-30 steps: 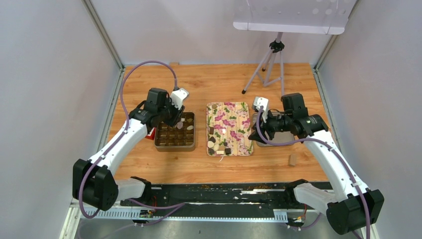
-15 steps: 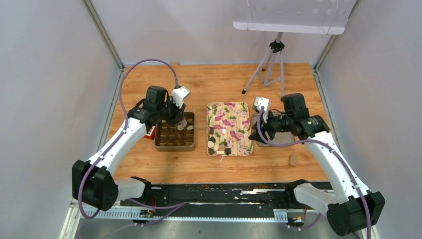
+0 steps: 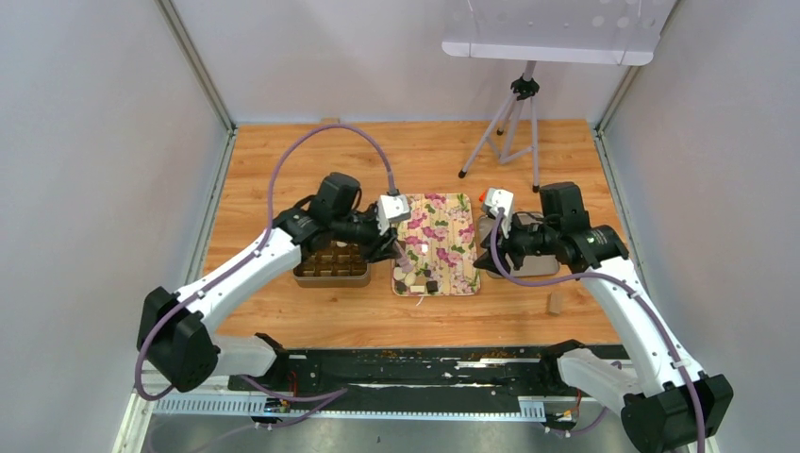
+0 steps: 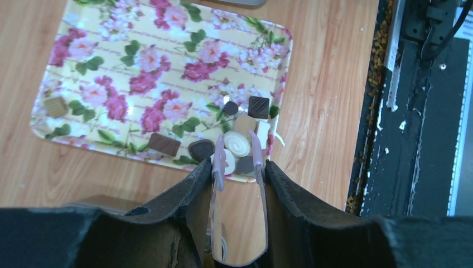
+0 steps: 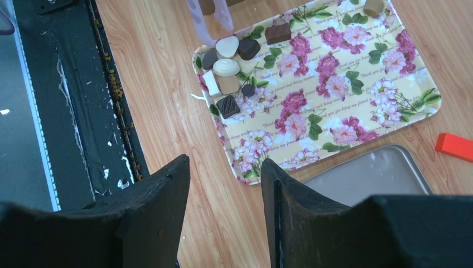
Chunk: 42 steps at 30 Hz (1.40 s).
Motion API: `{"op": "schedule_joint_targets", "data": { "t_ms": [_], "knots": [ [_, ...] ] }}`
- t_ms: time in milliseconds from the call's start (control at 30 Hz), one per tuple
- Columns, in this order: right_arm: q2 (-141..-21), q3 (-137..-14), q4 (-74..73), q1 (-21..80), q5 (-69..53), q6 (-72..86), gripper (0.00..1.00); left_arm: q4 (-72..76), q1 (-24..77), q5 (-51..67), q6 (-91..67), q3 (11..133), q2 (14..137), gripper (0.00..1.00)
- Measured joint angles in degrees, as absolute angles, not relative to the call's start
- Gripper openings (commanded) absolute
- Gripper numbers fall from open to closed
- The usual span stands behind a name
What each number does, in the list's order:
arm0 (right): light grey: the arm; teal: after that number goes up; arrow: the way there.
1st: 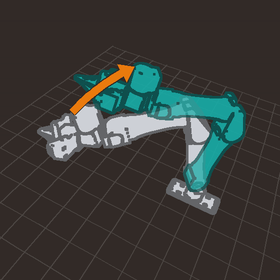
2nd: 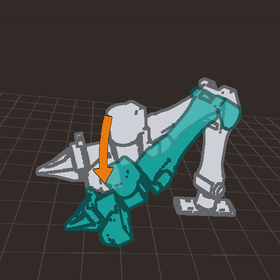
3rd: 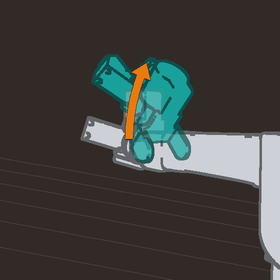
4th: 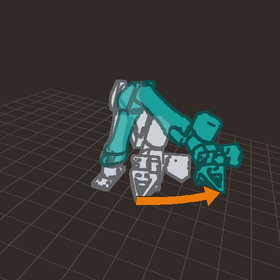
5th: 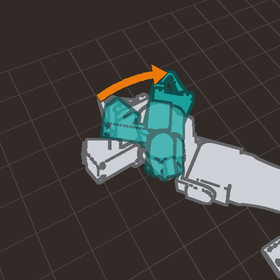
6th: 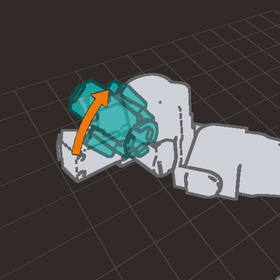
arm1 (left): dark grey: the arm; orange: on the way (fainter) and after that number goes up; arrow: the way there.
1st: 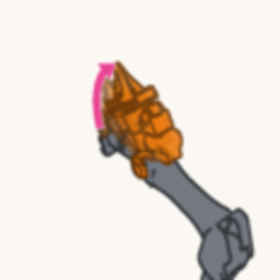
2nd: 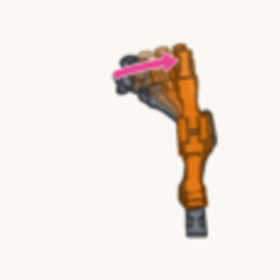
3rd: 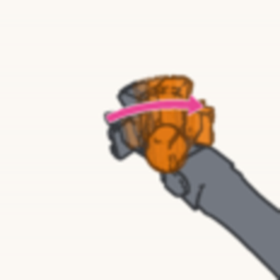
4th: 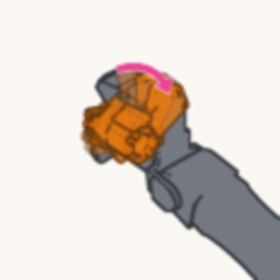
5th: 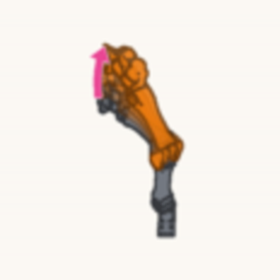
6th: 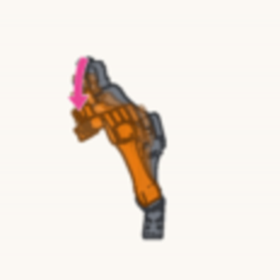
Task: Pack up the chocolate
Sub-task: Pick up the fake chocolate from the plate.
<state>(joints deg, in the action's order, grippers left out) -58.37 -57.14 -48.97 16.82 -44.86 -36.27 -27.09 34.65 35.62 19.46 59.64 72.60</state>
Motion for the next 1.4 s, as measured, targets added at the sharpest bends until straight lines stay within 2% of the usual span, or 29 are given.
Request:
{"op": "schedule_joint_targets", "data": {
  "t_ms": [267, 567, 1000, 1300, 1400],
  "knots": [
    [-56.1, -56.2, -49.2, 16.4, -44.8, -36.3, 0.50, -25.3, 40.8, 29.5, 21.0, 59.6, 79.9, 0.50],
    [-55.0, -55.2, -49.4, 15.6, -44.9, -36.3, 0.50, -24.2, 43.0, 20.3, 21.0, 59.6, 81.0, 0.55],
    [-55.7, -55.1, -49.4, 15.3, -44.9, -36.3, 0.50, -23.0, 43.0, 18.3, 19.3, 58.3, 83.2, 0.55],
    [-56.6, -55.1, -49.4, 15.3, -44.9, -36.3, 0.50, -22.5, 43.0, 17.5, 18.3, 57.8, 83.4, 0.51],
    [-57.0, -55.1, -49.4, 15.3, -44.9, -36.4, 0.50, -22.5, 43.0, 17.9, 18.2, 57.8, 83.4, 0.42]
  ]
}}
